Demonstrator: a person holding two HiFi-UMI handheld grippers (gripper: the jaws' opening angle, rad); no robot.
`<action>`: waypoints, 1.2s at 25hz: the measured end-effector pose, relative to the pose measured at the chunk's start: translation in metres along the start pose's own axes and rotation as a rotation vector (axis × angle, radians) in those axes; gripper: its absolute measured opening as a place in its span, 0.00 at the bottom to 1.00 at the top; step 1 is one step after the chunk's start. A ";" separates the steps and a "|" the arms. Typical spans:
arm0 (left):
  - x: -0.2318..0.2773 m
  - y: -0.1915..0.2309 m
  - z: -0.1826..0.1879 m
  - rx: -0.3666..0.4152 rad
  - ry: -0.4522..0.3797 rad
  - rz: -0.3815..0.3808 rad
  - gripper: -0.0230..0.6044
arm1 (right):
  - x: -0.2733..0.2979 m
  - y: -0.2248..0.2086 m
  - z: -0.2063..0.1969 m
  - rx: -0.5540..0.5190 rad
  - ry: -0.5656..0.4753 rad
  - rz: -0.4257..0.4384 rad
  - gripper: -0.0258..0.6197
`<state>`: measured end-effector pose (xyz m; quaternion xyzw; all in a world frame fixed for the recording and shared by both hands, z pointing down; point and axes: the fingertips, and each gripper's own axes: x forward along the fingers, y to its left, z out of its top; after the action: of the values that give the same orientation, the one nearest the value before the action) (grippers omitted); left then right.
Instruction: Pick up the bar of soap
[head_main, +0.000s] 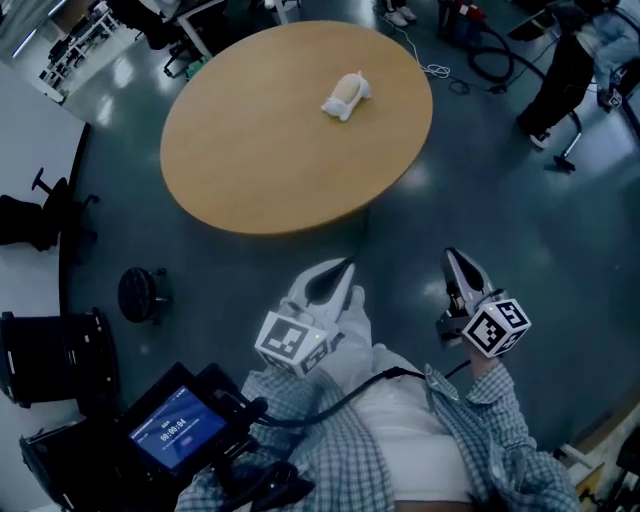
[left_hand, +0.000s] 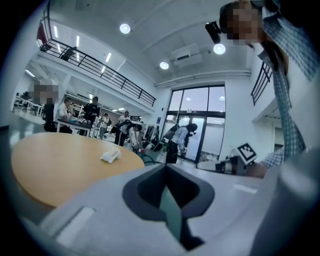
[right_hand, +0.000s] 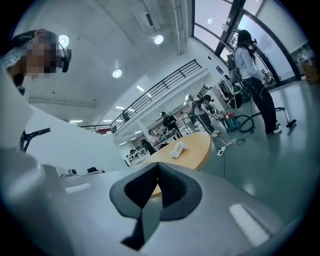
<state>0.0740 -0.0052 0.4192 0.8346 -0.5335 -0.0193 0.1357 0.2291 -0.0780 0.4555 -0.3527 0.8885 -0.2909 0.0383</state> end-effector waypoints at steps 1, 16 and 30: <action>-0.011 -0.008 0.005 -0.001 0.003 -0.005 0.03 | -0.010 0.009 -0.001 0.013 -0.012 -0.009 0.04; -0.105 0.048 0.019 -0.012 0.024 -0.145 0.03 | 0.009 0.106 -0.053 0.019 -0.116 -0.173 0.04; -0.165 0.106 0.021 0.003 0.061 -0.246 0.03 | 0.029 0.220 -0.120 -0.183 -0.091 -0.230 0.04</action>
<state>-0.0947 0.0968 0.4062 0.8941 -0.4227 -0.0095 0.1475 0.0414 0.0904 0.4392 -0.4672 0.8623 -0.1949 0.0125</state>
